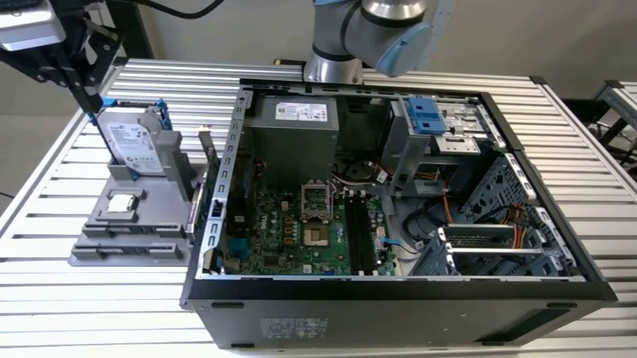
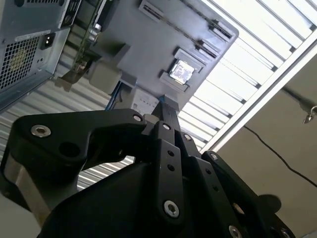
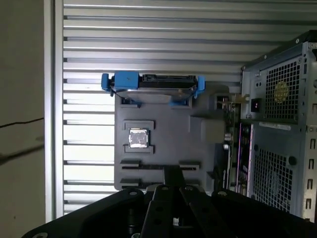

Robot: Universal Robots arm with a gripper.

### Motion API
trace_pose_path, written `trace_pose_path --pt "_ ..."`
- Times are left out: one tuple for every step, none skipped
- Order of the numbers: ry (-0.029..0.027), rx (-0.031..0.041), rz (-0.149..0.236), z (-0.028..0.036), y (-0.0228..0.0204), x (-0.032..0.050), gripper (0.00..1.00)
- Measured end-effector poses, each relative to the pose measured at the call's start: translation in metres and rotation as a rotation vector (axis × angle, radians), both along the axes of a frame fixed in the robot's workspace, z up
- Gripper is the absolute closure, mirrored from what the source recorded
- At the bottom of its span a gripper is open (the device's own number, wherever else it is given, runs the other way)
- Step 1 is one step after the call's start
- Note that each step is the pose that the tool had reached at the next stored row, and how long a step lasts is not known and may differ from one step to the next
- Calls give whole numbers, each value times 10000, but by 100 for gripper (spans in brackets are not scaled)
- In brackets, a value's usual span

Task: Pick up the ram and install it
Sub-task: 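Reach for the ram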

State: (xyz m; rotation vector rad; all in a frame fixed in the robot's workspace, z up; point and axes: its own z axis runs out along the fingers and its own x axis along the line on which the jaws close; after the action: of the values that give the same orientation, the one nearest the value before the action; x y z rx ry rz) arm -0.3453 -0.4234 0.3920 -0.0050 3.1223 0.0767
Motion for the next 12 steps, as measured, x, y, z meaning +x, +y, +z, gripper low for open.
trace_pose_path --pt "0 0 0 0 -25 0 100" --pt "-1 1 0 -1 -46 0 100" --pt "0 0 0 -1 -68 0 100" --pt "-1 1 0 -2 -90 0 100" --pt "0 1 0 -2 -110 0 100" --pt "0 0 -1 -2 -130 0 100" --pt "-1 1 -2 -2 -150 0 100" --pt "0 0 -6 -3 -170 -1 100" --pt "-1 1 -13 -4 -185 -3 100" --pt "0 0 -23 -4 -199 -8 100" --pt "-1 1 -35 -5 -212 -13 100" --pt "-1 1 -47 -5 -226 -19 100"
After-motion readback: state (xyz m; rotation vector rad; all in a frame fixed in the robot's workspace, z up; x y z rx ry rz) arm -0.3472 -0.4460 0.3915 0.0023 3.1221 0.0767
